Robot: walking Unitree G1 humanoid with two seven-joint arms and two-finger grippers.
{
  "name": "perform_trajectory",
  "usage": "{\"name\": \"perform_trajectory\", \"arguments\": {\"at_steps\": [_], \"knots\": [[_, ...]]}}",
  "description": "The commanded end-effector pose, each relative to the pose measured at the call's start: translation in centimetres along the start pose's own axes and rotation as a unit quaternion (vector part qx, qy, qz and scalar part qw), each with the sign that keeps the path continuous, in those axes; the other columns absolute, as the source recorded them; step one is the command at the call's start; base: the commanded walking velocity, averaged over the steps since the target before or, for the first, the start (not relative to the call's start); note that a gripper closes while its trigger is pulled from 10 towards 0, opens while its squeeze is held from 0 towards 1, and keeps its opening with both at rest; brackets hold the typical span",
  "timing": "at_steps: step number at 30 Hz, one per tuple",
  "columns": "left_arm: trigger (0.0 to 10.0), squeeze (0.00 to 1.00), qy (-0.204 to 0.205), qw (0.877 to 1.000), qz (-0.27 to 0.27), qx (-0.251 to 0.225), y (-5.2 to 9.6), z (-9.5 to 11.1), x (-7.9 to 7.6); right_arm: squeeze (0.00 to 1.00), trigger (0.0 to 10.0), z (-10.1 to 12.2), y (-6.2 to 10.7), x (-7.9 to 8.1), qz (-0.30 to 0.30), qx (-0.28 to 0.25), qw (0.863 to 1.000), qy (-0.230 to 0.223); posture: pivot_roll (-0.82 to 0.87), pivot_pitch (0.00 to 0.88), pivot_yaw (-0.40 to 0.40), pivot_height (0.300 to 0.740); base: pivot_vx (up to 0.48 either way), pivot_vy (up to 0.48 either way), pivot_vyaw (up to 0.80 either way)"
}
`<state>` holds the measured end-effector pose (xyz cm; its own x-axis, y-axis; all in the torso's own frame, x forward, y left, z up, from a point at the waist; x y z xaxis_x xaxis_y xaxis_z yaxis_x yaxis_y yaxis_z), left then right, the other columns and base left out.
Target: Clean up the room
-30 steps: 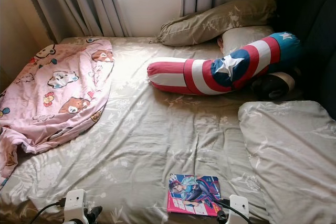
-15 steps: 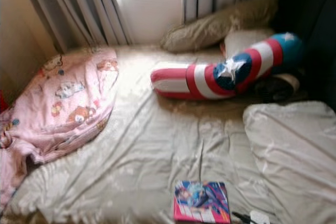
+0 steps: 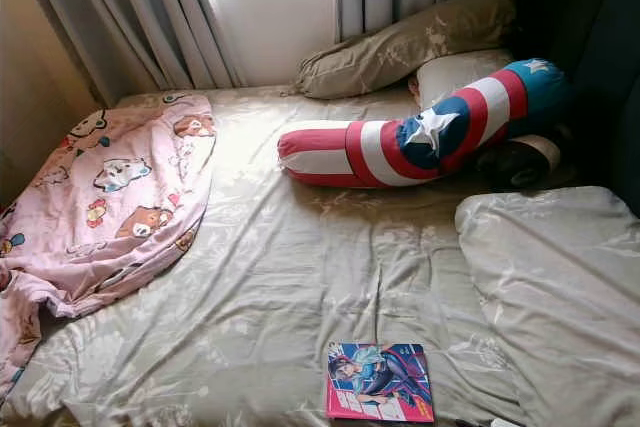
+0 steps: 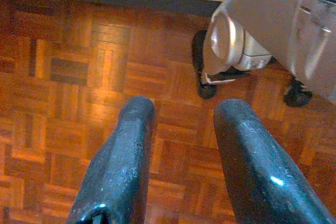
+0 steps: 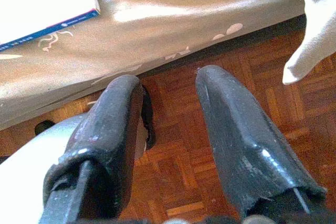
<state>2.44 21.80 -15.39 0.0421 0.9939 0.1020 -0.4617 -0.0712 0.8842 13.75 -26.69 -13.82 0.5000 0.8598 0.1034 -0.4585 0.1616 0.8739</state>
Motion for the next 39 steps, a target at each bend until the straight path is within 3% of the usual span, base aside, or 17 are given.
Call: {"name": "perform_trajectory", "arguments": {"at_steps": [1,27,32,35,36,37,38,39], "knots": [[10.0,0.0,-0.003,1.0,0.008,0.002,0.2,-0.4,0.3,0.0,10.0,0.0,0.0,0.0,0.001,0.002,1.0,0.002,-0.04,0.0,0.035,0.74,0.0,0.0,0.0],[10.0,0.0,-0.012,1.0,0.004,0.004,-0.3,0.2,-1.6,0.0,10.0,3.0,-0.1,-0.4,0.002,-0.02,0.999,0.035,-0.03,0.0,-0.041,0.74,0.0,0.0,0.0],[10.0,0.0,-0.028,0.999,0.017,0.01,-0.3,0.0,-1.3,0.0,10.0,3.0,-0.2,-0.2,0.006,-0.019,0.999,0.037,-0.03,0.0,-0.043,0.74,0.0,0.0,0.0],[10.0,0.0,-0.06,0.996,0.066,0.003,-0.1,0.2,-0.2,0.0,10.0,2.8,-0.2,-0.1,0.007,-0.018,0.999,0.037,-0.04,0.0,-0.038,0.74,0.0,0.0,0.0],[10.0,0.0,-0.094,0.988,0.109,-0.056,-2.7,7.3,2.2,0.0,10.0,2.8,-0.2,-0.1,0.007,-0.018,0.999,0.036,-0.04,0.0,-0.036,0.74,0.0,0.0,0.0],[10.0,0.0,-0.114,0.978,0.143,-0.1,-3.8,12.9,3.8,0.0,10.0,2.7,-0.2,-0.1,0.007,-0.017,0.999,0.037,-0.04,0.0,-0.036,0.74,0.0,0.0,0.0],[10.0,0.0,-0.121,0.97,0.17,-0.128,-4.1,16.9,5.0,0.0,10.0,2.7,-0.2,-0.1,0.007,-0.017,0.999,0.037,-0.04,0.0,-0.035,0.74,0.0,0.0,0.0],[10.0,0.0,-0.127,0.962,0.199,-0.138,-4.0,19.2,6.2,0.0,10.0,2.6,-0.2,-0.1,0.006,-0.017,0.999,0.036,-0.04,0.0,-0.034,0.74,0.0,0.0,0.0]]}}
Point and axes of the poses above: a point about 5 cm out from each wrist's last joint towards the gripper, its own y axis pointing back from the gripper into the wrist, its own z axis along the axis of the wrist's last joint, x = y × z, the point moved 5 cm from there along -y, pointing out of the wrist towards the gripper, and after that the axes turned 9 degrees about -y, right-handed, at the moved point
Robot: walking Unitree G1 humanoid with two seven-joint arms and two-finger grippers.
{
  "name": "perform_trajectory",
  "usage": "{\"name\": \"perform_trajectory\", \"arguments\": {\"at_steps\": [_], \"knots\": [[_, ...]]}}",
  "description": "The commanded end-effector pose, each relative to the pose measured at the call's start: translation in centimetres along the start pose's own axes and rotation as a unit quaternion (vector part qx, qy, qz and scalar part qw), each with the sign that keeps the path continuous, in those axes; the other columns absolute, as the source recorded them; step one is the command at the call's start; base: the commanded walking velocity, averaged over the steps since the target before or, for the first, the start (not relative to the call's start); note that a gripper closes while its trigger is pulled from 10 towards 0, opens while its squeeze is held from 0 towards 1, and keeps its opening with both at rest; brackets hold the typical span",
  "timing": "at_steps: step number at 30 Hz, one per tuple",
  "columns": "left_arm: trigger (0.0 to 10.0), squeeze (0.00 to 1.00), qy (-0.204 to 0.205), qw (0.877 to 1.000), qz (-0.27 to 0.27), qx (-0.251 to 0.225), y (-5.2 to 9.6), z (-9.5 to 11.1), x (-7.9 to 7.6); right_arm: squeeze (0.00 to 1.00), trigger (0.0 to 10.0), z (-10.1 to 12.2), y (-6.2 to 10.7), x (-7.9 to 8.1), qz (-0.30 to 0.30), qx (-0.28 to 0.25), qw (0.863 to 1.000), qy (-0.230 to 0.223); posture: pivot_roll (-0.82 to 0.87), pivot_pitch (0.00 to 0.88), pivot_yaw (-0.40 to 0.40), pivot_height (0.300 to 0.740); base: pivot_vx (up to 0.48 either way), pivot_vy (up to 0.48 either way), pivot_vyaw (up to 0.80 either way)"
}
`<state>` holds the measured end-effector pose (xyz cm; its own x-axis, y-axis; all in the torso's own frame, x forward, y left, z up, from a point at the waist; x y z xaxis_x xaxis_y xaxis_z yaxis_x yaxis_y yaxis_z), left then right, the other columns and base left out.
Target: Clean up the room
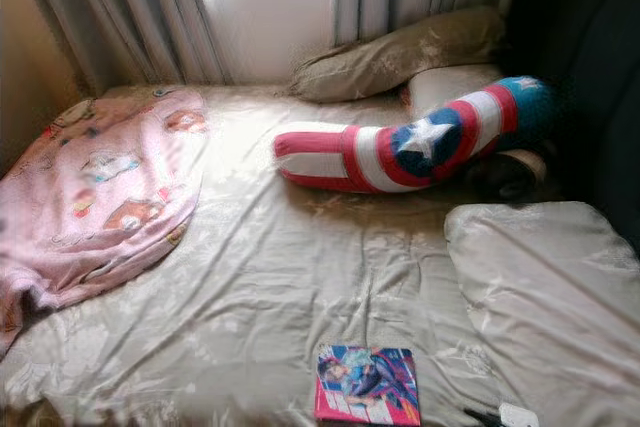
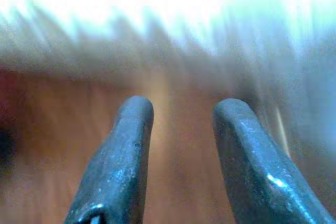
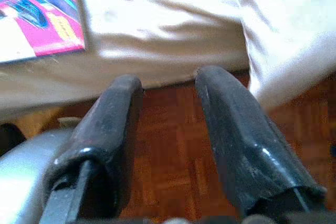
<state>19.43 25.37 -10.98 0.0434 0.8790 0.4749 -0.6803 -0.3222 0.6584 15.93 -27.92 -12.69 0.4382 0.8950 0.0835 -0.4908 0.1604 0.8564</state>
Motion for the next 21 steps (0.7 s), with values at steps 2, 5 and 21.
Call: {"name": "perform_trajectory", "arguments": {"at_steps": [2,5,21], "knots": [[10.0,0.0,-0.036,0.994,0.1,-0.033,-1.3,3.6,4.3,0.0,10.0,-0.3,0.1,-0.3,-0.003,0.001,1.0,0.0,-0.04,0.0,-0.033,0.74,0.0,0.0,0.0],[10.0,0.0,-0.054,0.987,0.134,-0.073,-1.4,5.6,5.9,0.0,10.0,-0.6,0.1,-0.3,-0.004,0.002,1.0,0.0,-0.04,0.0,-0.032,0.74,0.0,0.0,0.0],[10.0,0.0,0.108,0.974,-0.102,-0.171,-1.4,10.7,0.0,0.0,10.0,-0.4,0.0,0.4,0.004,-0.005,1.0,-0.013,-0.02,0.0,-0.016,0.74,0.0,0.0,0.0]]}}
Point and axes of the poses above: a point about 5 cm out from each wrist's last joint towards the gripper, its own y axis pointing back from the gripper into the wrist, its own z axis along the axis of the wrist's last joint, x = y × z, the point moved 5 cm from there along -y, pointing out of the wrist towards the gripper, and after that the axes turned 9 degrees about -y, right-handed, at the moved point
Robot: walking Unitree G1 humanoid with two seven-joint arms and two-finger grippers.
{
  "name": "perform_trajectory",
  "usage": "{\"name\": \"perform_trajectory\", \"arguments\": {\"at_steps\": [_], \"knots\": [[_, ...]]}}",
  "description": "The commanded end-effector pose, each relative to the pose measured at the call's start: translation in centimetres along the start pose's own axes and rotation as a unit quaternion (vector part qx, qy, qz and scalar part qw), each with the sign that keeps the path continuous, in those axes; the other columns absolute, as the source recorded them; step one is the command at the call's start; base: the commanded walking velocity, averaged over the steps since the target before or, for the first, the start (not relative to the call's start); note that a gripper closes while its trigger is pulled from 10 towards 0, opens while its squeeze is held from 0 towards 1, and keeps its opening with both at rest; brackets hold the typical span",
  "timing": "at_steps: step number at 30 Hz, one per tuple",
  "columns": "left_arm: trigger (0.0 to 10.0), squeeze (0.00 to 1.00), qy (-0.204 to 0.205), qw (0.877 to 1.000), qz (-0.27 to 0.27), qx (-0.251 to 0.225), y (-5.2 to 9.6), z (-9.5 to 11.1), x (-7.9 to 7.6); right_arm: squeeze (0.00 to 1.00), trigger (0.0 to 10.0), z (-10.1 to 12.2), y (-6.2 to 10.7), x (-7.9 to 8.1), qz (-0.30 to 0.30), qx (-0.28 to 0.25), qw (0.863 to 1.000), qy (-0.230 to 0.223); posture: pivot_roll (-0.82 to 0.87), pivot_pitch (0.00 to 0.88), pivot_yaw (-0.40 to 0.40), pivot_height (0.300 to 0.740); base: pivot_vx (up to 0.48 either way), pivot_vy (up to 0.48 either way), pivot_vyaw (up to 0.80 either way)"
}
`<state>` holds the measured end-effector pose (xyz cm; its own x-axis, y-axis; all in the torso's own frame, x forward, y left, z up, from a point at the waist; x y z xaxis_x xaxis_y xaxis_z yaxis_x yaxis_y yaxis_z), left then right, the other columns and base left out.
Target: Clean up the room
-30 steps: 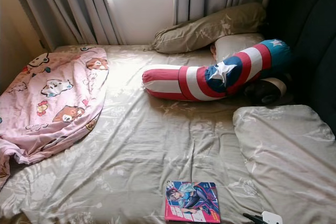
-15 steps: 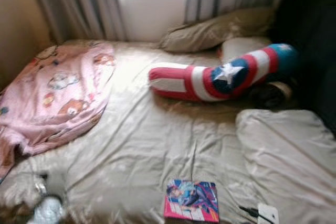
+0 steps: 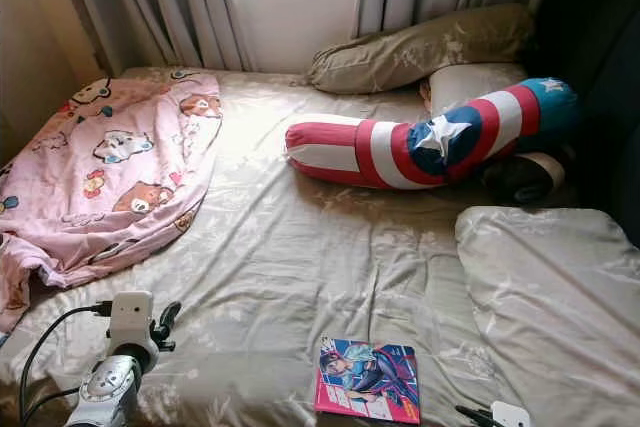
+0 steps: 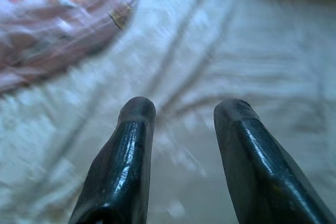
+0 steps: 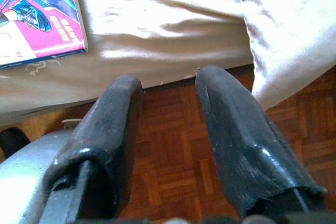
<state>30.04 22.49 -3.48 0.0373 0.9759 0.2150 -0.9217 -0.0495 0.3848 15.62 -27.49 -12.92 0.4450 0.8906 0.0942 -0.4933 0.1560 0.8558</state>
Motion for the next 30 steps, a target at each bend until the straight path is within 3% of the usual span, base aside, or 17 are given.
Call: {"name": "perform_trajectory", "arguments": {"at_steps": [1,2,3,5,11,18,24,25,30], "knots": [[10.0,0.0,-0.002,0.998,-0.024,0.064,1.3,-3.4,-1.2,0.0,10.0,0.2,-0.1,0.3,0.004,-0.006,1.0,-0.009,-0.02,0.0,-0.014,0.74,0.0,0.0,0.0],[10.0,0.0,-0.002,0.994,-0.038,0.101,2.1,-5.2,-1.8,0.0,10.0,0.2,-0.1,0.5,0.008,-0.009,1.0,-0.015,-0.02,0.0,-0.014,0.74,0.0,0.0,0.0],[10.0,0.0,-0.002,0.994,-0.038,0.101,2.1,-5.2,-1.8,0.0,10.0,0.2,-0.1,0.5,0.008,-0.009,1.0,-0.015,-0.02,0.0,-0.014,0.74,0.0,0.0,0.0],[10.0,0.0,0.005,0.988,-0.052,0.143,3.1,-7.2,-2.6,0.0,10.0,0.2,-0.1,0.7,0.011,-0.009,1.0,-0.016,-0.01,0.0,-0.011,0.74,0.0,0.0,0.0],[10.0,0.0,0.017,0.981,-0.06,0.184,3.9,-8.7,-3.5,0.0,10.0,0.0,-0.2,1.1,0.014,-0.007,1.0,-0.018,-0.01,0.0,0.004,0.74,0.0,0.0,0.0],[10.0,0.0,0.025,0.98,-0.056,0.191,3.8,-8.7,-3.4,0.0,10.0,0.1,-0.2,1.1,0.013,-0.011,0.999,-0.029,-0.01,0.0,0.008,0.74,0.0,0.0,0.0],[10.0,0.0,0.017,0.97,-0.029,0.239,5.4,-11.0,-1.6,0.0,10.0,-0.1,-0.2,1.3,0.01,-0.009,0.999,-0.037,-0.03,0.0,0.024,0.74,0.0,0.0,0.0],[10.0,1.0,0.009,0.969,-0.037,0.244,5.9,-11.5,-1.4,0.0,10.0,-0.1,-0.2,1.3,0.009,-0.009,0.999,-0.037,-0.02,0.0,0.025,0.74,0.0,0.0,0.0],[10.0,1.0,0.009,0.968,-0.028,0.248,5.9,-11.6,-1.2,0.0,10.0,0.0,-0.2,1.3,0.009,-0.009,0.999,-0.036,-0.02,0.0,0.022,0.74,0.0,0.0,0.0]]}}
Point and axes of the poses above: a point about 5 cm out from each wrist's last joint towards the gripper, its own y axis pointing back from the gripper into the wrist, its own z axis along the axis of the wrist's last joint, x = y × z, the point moved 5 cm from there along -y, pointing out of the wrist towards the gripper, and after that the axes turned 9 degrees about -y, right-handed, at the moved point
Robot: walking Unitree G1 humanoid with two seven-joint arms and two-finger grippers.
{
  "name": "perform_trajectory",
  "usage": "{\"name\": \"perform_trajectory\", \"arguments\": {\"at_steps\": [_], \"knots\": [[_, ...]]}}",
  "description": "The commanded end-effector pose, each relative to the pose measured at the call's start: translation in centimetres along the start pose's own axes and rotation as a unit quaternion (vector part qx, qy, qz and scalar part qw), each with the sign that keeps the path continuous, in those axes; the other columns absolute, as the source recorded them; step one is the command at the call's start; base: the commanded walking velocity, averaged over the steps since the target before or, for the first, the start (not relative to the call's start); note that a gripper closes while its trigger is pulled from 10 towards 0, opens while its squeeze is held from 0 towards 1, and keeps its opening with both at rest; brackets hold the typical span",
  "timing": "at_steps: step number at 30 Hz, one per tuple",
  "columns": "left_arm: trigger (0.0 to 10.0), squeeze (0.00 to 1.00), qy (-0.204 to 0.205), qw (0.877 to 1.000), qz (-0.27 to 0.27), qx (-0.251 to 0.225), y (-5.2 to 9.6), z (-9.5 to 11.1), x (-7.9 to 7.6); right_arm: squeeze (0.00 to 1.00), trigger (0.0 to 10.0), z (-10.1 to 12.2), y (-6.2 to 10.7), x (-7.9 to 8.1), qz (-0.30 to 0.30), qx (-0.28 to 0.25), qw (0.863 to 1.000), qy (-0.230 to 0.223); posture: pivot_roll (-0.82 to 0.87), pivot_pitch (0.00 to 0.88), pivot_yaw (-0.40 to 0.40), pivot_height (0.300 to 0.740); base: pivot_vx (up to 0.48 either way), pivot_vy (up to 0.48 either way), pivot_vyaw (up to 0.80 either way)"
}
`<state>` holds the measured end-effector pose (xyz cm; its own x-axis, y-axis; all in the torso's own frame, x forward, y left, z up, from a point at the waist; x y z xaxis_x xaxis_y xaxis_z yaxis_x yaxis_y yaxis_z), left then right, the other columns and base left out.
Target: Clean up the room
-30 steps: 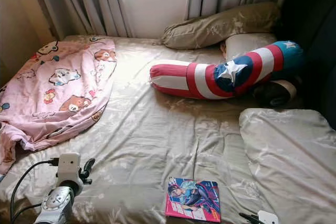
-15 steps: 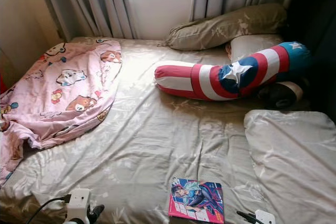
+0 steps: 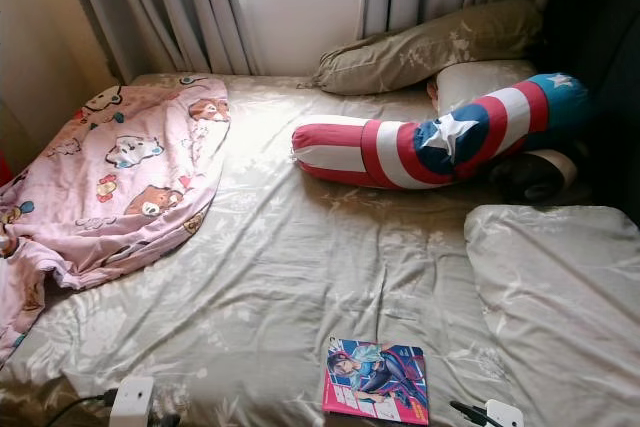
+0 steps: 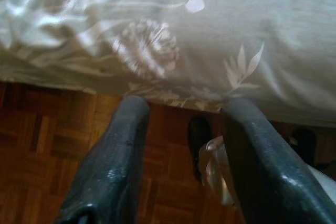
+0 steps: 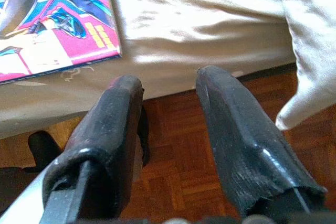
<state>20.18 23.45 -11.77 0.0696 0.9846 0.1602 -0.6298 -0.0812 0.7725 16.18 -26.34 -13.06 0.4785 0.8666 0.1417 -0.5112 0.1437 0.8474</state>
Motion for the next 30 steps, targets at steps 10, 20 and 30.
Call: {"name": "perform_trajectory", "arguments": {"at_steps": [10,20,30], "knots": [[10.0,1.0,0.016,1.0,0.009,0.0,-0.21,0.46,-0.17,0.0,10.0,0.43,-0.02,-0.05,0.0,-0.006,1.0,-0.004,-0.02,0.0,0.012,0.74,0.0,0.0,0.0],[10.0,0.0,0.034,0.999,0.008,0.003,-0.35,0.69,-0.38,0.0,10.0,0.6,-0.04,0.16,0.008,-0.008,1.0,0.009,-0.02,0.0,0.012,0.74,0.0,0.0,0.38],[10.0,0.0,0.033,0.999,0.008,0.011,-0.34,0.43,-0.46,0.0,10.0,0.43,-0.04,0.23,0.009,-0.005,1.0,0.006,-0.03,0.0,0.02,0.74,0.0,0.0,0.8]]}}
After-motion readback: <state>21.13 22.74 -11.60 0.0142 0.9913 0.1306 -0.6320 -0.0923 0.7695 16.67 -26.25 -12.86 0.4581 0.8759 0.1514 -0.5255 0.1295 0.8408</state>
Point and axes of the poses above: a point about 5 cm out from each wrist's last joint towards the gripper, its own y axis pointing back from the gripper into the wrist, its own z axis along the axis of the wrist's last joint, x = y × z, the point moved 5 cm from there along -y, pointing out of the wrist towards the gripper, and after that the axes turned 9 degrees about -y, right-handed, at the moved point
